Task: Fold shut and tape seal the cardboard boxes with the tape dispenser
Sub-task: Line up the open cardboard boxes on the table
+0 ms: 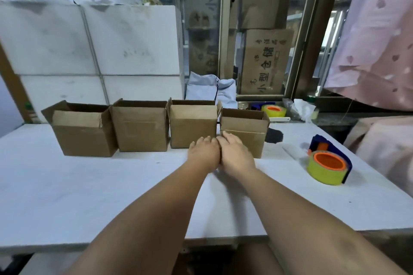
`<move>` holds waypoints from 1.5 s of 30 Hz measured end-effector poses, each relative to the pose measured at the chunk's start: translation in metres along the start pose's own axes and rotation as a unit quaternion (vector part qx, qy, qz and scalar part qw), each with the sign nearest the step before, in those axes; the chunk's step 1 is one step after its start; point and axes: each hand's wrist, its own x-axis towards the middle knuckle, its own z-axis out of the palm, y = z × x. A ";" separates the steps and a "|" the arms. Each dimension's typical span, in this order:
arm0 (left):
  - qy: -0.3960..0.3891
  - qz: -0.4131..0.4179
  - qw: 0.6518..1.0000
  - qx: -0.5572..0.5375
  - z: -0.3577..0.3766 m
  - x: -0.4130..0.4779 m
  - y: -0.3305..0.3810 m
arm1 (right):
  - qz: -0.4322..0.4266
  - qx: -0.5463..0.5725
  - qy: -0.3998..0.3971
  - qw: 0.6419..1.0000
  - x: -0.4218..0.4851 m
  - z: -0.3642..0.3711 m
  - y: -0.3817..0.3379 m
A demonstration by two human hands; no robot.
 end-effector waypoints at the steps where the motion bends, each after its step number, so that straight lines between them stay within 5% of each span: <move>1: 0.000 0.000 1.000 -0.008 0.004 0.000 0.001 | -0.001 0.004 -0.009 1.000 -0.001 0.003 0.005; 11: -0.013 -0.037 0.998 -0.046 0.040 -0.008 0.001 | 0.021 0.025 -0.095 0.995 -0.016 0.026 0.027; 16: 0.042 -0.053 0.991 -0.117 0.031 -0.014 0.005 | 0.051 0.006 0.055 0.997 -0.021 0.011 0.025; 19: 0.078 -0.043 0.974 -0.210 0.014 -0.005 0.011 | 0.098 0.021 0.193 0.976 -0.015 -0.001 0.027; 22: 0.102 -0.033 0.946 -0.306 0.001 0.005 0.017 | 0.178 0.103 0.244 0.948 -0.007 -0.018 0.031; 26: 0.104 -0.022 0.920 -0.376 -0.015 0.013 0.022 | 0.252 0.210 0.213 0.921 0.004 -0.037 0.042; 33: 0.118 -0.040 0.858 -0.497 -0.029 0.031 0.029 | 0.257 0.278 0.177 0.908 0.022 -0.046 0.061; 45: 0.154 -0.085 0.904 -0.390 -0.029 0.016 0.041 | 0.280 0.232 0.119 0.924 0.006 -0.067 0.067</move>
